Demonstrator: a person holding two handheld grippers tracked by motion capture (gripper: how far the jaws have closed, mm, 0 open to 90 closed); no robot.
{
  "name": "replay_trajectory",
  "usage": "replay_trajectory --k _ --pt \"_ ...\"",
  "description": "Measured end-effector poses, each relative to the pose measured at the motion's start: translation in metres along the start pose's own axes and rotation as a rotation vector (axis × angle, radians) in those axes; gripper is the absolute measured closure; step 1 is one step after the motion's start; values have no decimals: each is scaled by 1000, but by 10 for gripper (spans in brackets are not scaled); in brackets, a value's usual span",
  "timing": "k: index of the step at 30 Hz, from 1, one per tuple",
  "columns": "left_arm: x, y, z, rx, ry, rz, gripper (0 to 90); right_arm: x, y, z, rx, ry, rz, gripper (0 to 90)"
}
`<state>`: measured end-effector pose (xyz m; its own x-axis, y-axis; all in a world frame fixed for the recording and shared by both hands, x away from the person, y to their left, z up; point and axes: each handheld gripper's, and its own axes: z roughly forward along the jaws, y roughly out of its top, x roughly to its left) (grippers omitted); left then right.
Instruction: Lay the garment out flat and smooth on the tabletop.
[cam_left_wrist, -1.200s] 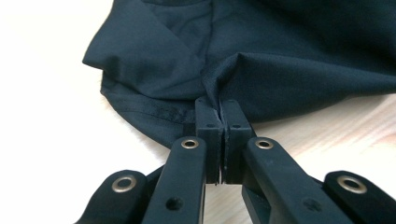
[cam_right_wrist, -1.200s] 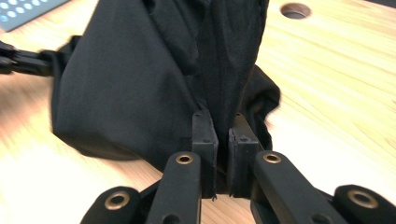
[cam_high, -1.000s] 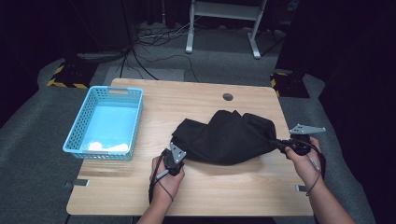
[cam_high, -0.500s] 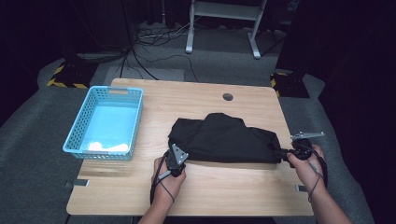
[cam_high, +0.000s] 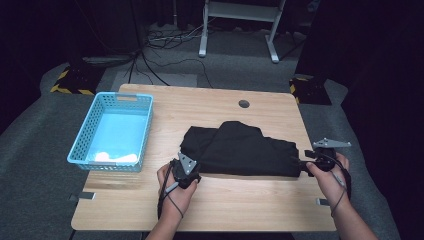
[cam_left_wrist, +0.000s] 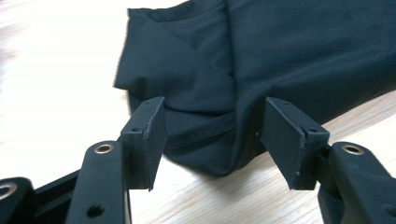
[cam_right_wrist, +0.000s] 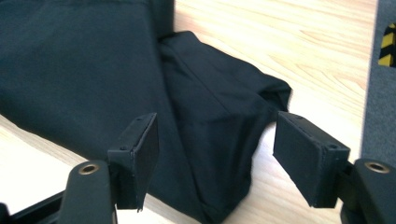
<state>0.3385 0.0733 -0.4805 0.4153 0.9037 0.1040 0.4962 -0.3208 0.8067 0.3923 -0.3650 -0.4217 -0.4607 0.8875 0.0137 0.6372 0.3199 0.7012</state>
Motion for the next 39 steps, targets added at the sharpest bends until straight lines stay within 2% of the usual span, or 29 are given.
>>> replay_trajectory --k 7,14,18,21,28,32,39 --pt "9 -6 -11 4 18 -22 387 16 18 10 -19 21 -54 315" --pt "18 -16 -21 16 34 -49 378 28 38 23 -30 55 -85 310" --pt "23 -22 -25 11 12 -68 367 33 48 32 -45 75 -96 310" --pt "24 -25 -29 15 12 -66 361 36 55 38 -69 81 -104 317" --pt "33 -34 -35 22 11 -93 353 41 66 56 -79 116 -108 313" --pt "36 -37 -34 26 6 -104 353 44 71 66 -89 127 -128 315" --pt "33 -37 -33 33 -11 -94 351 51 77 85 -81 140 -133 323"
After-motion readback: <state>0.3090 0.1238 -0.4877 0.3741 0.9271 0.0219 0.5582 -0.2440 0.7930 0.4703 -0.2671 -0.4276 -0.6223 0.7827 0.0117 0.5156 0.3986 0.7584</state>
